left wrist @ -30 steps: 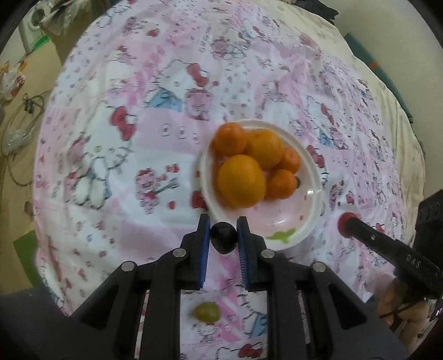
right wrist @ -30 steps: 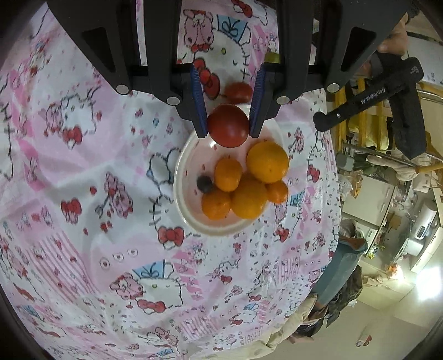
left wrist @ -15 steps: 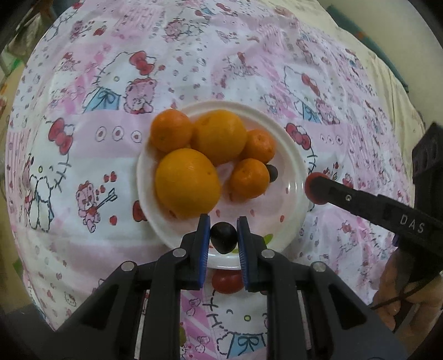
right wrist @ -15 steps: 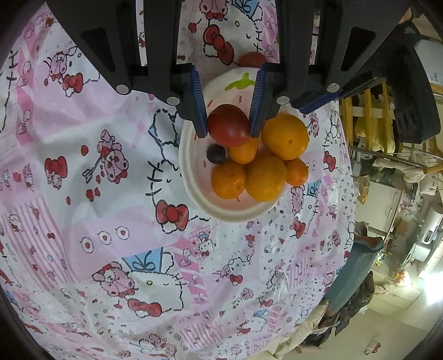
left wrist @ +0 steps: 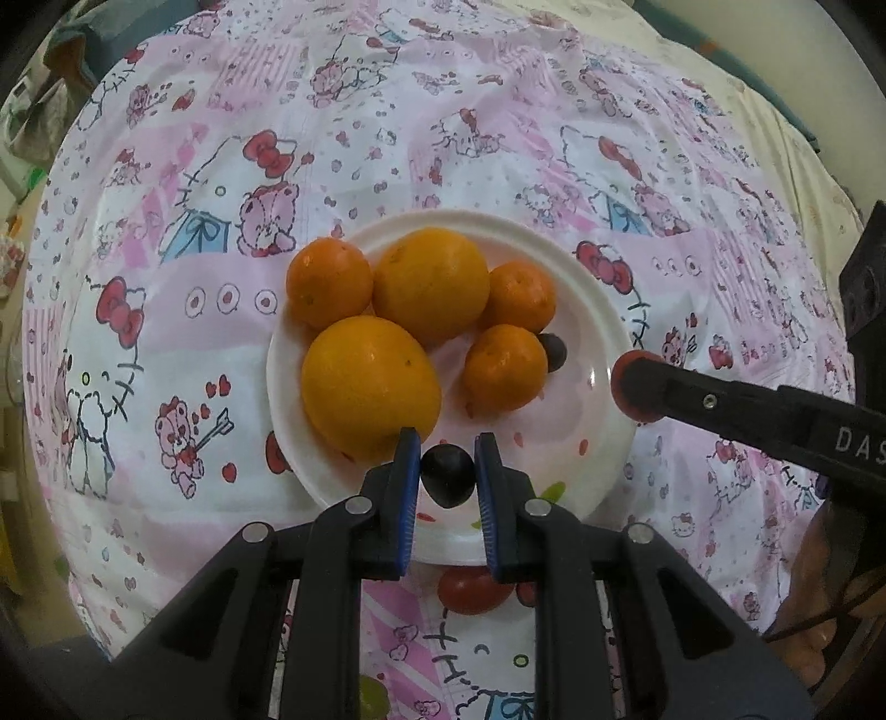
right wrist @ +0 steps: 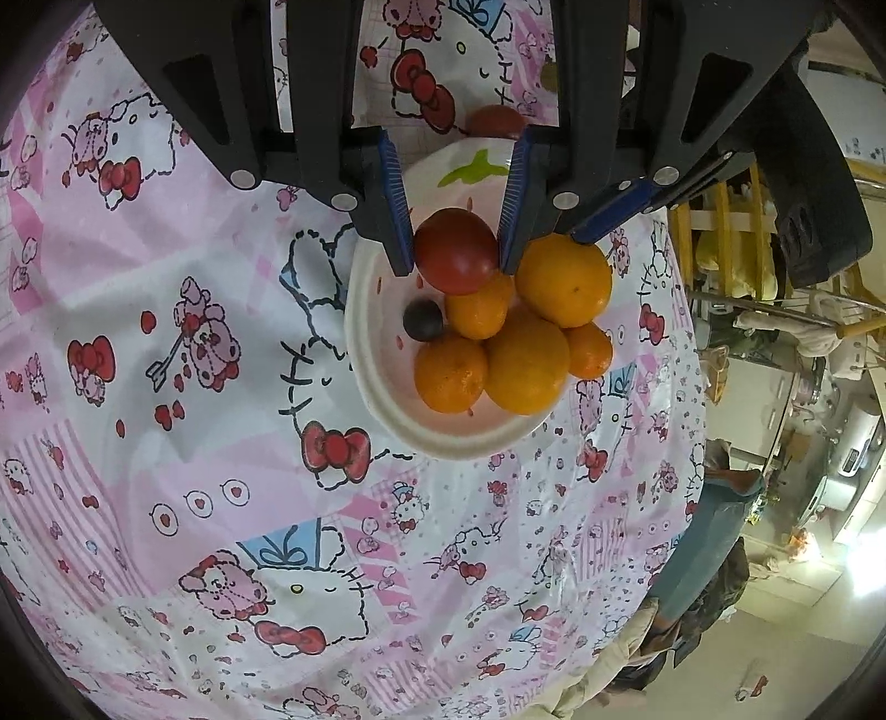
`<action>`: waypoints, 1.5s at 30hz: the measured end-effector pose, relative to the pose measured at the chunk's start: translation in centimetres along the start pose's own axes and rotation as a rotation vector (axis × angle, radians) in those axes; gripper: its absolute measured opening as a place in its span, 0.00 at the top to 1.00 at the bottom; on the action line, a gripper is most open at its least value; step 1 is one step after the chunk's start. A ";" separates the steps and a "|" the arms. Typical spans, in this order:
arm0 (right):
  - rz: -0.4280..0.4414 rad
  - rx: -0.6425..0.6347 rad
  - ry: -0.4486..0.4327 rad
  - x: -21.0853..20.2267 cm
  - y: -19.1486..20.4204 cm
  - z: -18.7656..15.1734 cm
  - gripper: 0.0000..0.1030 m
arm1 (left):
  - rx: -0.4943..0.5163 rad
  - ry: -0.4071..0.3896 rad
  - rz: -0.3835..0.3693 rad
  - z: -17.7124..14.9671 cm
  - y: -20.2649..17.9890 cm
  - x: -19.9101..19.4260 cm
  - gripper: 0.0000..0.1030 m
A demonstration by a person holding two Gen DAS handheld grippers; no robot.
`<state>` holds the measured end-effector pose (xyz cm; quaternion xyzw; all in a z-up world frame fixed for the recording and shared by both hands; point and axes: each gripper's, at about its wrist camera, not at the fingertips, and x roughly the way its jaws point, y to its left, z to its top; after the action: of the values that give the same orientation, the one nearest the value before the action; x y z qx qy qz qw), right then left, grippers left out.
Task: Organize fruits
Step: 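Lower both tomatoes onto the plate and open both tools, then withdraw both open tools from the plate toward the last fruit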
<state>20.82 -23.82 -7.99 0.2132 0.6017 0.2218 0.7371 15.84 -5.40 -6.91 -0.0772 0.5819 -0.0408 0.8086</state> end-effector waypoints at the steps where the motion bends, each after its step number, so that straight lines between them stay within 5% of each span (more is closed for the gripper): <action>1: 0.003 0.003 -0.002 0.0 0.0 0.0 0.66 | -0.002 -0.010 -0.004 0.0 0.0 -0.1 0.83; 7: 0.009 0.008 -0.015 -0.2 0.0 0.0 0.65 | -0.008 -0.025 -0.006 0.1 0.2 -0.3 0.83; 9: 0.013 0.009 -0.031 -0.5 0.0 0.1 0.46 | 0.002 -0.030 -0.001 0.0 0.0 -0.4 0.83; 11: 0.028 0.019 -0.052 -1.0 0.0 0.2 0.38 | 0.010 -0.037 0.005 -0.1 -0.1 -0.6 0.79; 13: 0.021 0.013 -0.064 -1.2 0.0 0.3 0.38 | 0.013 -0.047 0.006 -0.2 -0.2 -0.7 0.60; 21: 0.009 0.018 -0.075 -1.6 -0.2 0.4 0.38 | 0.036 -0.089 -0.003 -0.5 -0.5 -1.9 0.27; 38: 0.012 -0.017 -0.105 -4.0 1.1 -2.6 0.38 | -0.018 -0.204 0.074 -1.7 2.8 -6.0 0.26; 45: 0.032 -0.038 -0.112 -5.2 1.9 -5.2 0.38 | -0.035 -0.194 0.077 -2.8 4.5 -8.1 0.26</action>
<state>14.70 -25.07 -3.71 0.2207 0.5517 0.2328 0.7699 10.47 0.02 -1.00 -0.0726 0.5042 0.0080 0.8605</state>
